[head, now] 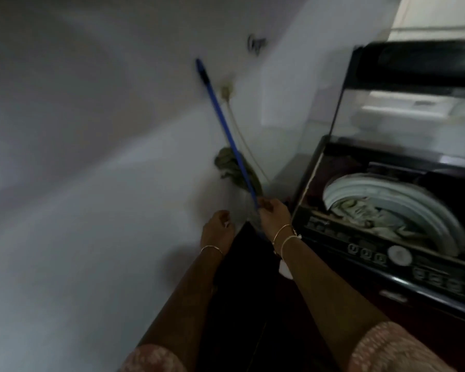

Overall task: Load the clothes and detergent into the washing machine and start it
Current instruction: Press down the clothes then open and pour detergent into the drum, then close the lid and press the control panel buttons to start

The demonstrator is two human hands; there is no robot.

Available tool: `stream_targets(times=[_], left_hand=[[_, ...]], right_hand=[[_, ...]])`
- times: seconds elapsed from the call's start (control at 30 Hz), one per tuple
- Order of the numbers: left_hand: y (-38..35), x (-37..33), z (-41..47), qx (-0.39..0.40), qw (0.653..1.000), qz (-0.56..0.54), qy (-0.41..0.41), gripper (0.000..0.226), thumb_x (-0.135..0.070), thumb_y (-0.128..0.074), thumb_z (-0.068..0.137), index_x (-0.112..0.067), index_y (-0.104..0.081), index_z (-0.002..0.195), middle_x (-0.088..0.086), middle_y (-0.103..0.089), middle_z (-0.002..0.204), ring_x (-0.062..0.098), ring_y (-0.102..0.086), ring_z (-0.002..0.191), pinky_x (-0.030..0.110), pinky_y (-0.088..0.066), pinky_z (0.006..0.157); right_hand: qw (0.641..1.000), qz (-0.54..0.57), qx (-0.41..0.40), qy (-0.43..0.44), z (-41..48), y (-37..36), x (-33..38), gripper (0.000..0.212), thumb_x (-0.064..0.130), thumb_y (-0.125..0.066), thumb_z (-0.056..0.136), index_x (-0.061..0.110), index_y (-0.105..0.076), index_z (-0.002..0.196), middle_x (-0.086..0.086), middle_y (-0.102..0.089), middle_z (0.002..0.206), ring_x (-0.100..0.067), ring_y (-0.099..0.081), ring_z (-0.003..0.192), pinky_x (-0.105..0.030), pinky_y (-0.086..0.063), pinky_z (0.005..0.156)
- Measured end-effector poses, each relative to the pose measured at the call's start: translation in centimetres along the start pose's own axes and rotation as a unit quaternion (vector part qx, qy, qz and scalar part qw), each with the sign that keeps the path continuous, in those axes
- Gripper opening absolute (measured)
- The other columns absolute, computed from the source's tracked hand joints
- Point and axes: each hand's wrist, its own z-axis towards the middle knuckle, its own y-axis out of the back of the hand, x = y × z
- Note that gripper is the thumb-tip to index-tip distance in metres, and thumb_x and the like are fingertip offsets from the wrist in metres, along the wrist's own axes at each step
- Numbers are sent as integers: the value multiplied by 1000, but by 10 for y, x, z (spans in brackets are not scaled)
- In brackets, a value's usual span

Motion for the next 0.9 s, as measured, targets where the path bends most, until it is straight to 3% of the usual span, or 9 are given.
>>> stream_targets(times=[0.03,0.07,0.23,0.3,0.37,0.47,0.6,0.7,0.9], left_hand=[[-3,-18,-2,3,1000,-7,-13,35,-10,-59,87,-11,-61,122,8,-67,120,22,-62,112,24,-42,97],[-8,-38,-4,8,1000,-10,-27,35,-9,-59,87,-10,-61,122,9,-67,121,22,-62,112,25,-43,98],[-52,-132,-15,41,994,-52,-92,34,-3,-59,88,-3,-59,122,13,-66,118,25,-62,111,12,-38,85],[-79,-164,-21,53,990,-72,-106,36,-3,-60,86,-5,-59,121,13,-66,117,25,-62,110,20,-43,94],[-109,-190,-28,63,987,-83,-119,38,-6,-63,84,-7,-58,121,13,-67,115,26,-64,108,33,-49,97],[-154,-225,-43,99,980,-105,-136,42,-2,-63,85,-3,-55,125,12,-64,117,25,-61,109,28,-47,95],[-204,-256,-55,127,973,-128,-147,42,-5,-62,87,-6,-52,128,14,-60,126,28,-57,116,37,-46,100],[-230,-276,-62,134,972,-122,-151,47,-7,-62,87,-8,-49,132,13,-58,129,28,-56,117,31,-45,96],[-265,-307,-57,132,970,-111,-171,68,-8,-64,85,-6,-30,144,14,-55,130,28,-55,118,35,-44,100]], right_hand=[[1000,-4,-8,20,3,15,12,21,1,-57,87,-2,-66,105,-17,-67,100,-20,-60,95,-30,-50,94],[999,-11,-15,31,6,31,22,20,2,-57,87,1,-67,104,-16,-68,101,-17,-59,94,-33,-48,96],[995,-9,-54,84,14,123,56,17,4,-58,88,0,-68,101,-17,-70,99,-20,-61,90,-25,-48,84],[994,-15,-55,98,17,162,59,16,0,-57,86,-2,-68,99,-16,-69,95,-20,-60,86,-20,-48,78],[993,-31,-63,100,23,203,57,15,0,-59,84,2,-69,96,-17,-70,94,-25,-63,89,-32,-52,87],[993,-20,-74,85,36,263,50,12,-2,-58,85,2,-67,94,-15,-67,91,-26,-61,88,-48,-49,95],[991,-30,-114,69,39,332,40,12,1,-58,86,11,-65,87,-11,-67,88,-28,-62,88,-46,-50,94],[988,-29,-136,64,43,364,37,16,-3,-56,85,10,-64,82,-10,-65,83,-26,-60,84,-45,-51,91],[986,-19,-147,78,68,394,38,22,-6,-56,82,13,-65,78,0,-65,75,-20,-61,79,-36,-52,84]])
